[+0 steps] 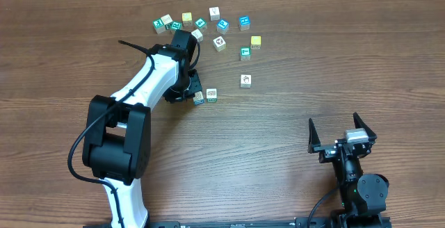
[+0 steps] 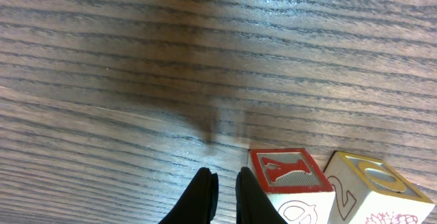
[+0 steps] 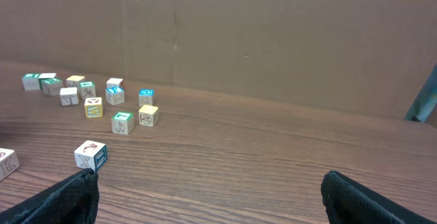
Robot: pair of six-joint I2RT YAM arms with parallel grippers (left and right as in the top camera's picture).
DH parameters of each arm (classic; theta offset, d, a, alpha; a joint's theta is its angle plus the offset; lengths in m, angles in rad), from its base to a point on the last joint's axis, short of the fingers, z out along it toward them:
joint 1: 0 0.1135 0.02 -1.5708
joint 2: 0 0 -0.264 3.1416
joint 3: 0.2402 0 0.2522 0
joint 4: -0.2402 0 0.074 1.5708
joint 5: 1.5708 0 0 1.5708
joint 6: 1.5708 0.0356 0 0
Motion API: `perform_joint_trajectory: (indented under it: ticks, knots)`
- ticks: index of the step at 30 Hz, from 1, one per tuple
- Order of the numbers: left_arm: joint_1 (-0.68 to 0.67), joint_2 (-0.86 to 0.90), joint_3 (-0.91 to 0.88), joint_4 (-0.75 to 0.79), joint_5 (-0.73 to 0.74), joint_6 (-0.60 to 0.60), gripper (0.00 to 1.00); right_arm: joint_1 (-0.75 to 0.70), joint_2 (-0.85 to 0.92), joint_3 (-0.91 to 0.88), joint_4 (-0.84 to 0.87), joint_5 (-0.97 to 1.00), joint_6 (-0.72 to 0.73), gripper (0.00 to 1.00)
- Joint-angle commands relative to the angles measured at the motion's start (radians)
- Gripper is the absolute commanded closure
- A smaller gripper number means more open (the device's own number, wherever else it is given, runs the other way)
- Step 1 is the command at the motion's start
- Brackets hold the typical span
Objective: Form a horizontal line
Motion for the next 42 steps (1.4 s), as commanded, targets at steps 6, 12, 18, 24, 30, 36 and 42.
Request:
perform_joint_trajectory:
  ticks: [6,12,18,24,30,36,42]
  knots:
    - [-0.006,0.004,-0.006,0.030,0.013,0.002,0.92,-0.006,-0.010,-0.011,0.005,-0.005,-0.003,0.00]
    - [-0.010,0.004,-0.006,0.039,0.034,0.002,0.92,-0.006,-0.010,-0.011,0.005,-0.005,-0.003,0.00]
    - [-0.015,0.004,-0.006,0.045,0.033,0.001,0.94,-0.006,-0.010,-0.011,0.005,-0.005,-0.003,0.00]
    - [-0.016,0.004,-0.006,0.042,0.037,-0.002,0.94,-0.006,-0.010,-0.011,0.005,-0.005,-0.003,0.00]
    - [-0.016,0.005,-0.006,0.000,0.036,-0.003,0.95,-0.006,-0.010,-0.011,0.005,-0.005,-0.004,0.00]
    - [-0.016,0.005,-0.013,-0.015,0.060,-0.003,0.95,-0.006,-0.010,-0.011,0.005,-0.005,-0.004,0.00]
    - [-0.016,0.005,-0.037,0.013,0.060,-0.036,0.96,-0.006,-0.010,-0.011,0.005,-0.005,-0.004,0.00]
